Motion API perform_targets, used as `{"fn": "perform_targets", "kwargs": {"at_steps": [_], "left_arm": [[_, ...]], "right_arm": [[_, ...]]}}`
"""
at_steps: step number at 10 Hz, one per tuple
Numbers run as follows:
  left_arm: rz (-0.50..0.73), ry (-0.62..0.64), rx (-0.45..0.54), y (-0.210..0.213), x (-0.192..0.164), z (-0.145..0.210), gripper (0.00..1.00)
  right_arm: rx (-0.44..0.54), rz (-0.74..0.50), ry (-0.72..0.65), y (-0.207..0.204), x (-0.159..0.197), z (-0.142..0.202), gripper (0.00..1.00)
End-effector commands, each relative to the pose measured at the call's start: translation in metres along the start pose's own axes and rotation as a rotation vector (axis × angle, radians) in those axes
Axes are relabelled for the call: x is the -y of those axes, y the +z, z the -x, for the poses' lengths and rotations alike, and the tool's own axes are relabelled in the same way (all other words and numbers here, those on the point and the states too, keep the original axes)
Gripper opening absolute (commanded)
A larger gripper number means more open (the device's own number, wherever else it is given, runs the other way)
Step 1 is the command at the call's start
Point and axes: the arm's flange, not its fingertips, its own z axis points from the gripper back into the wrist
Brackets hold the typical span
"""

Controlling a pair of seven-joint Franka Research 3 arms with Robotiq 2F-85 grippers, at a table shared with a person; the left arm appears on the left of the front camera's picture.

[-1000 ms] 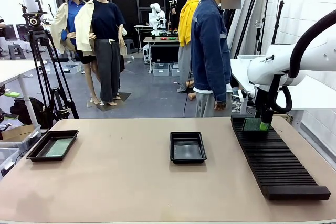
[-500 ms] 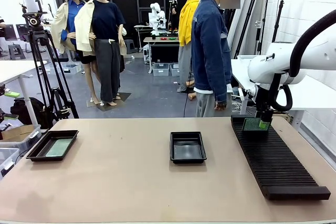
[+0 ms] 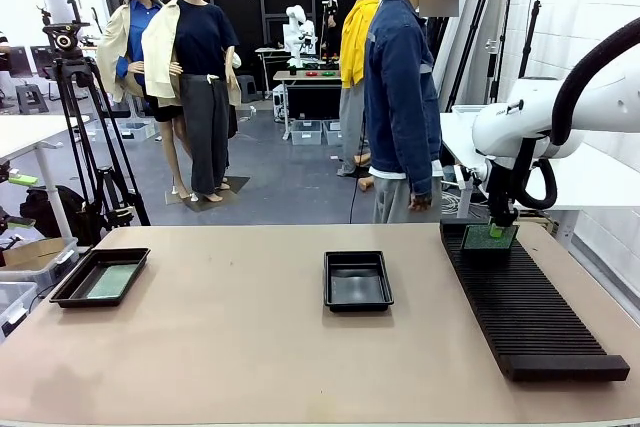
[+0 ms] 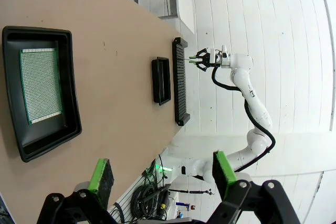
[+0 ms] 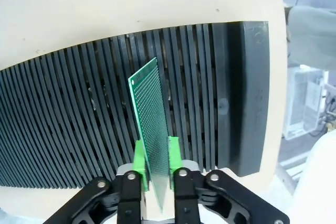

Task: Inspect and transfer BCBs to ESD trays.
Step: Pick up the Blank PCB from the PCB Rack and place it in the right ESD tray.

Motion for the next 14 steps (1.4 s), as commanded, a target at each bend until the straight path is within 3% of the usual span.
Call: {"fn": "perform_targets", "kwargs": {"at_steps": [1,9,14], "left_arm": [[-0.008,0.007,0.006,0.000,0.003,0.001,1.00],[-0.008,0.007,0.006,0.000,0.003,0.001,1.00],[-0.008,0.007,0.006,0.000,0.003,0.001,1.00]], "right_arm": [[-0.033,0.016,0.015,0.000,0.002,0.000,0.00],[-0.028,0.006,0.017,0.005,0.003,-0.002,0.00],[-0.081,0.051,0.011,0.056,-0.014,-0.014,0.00]]}}
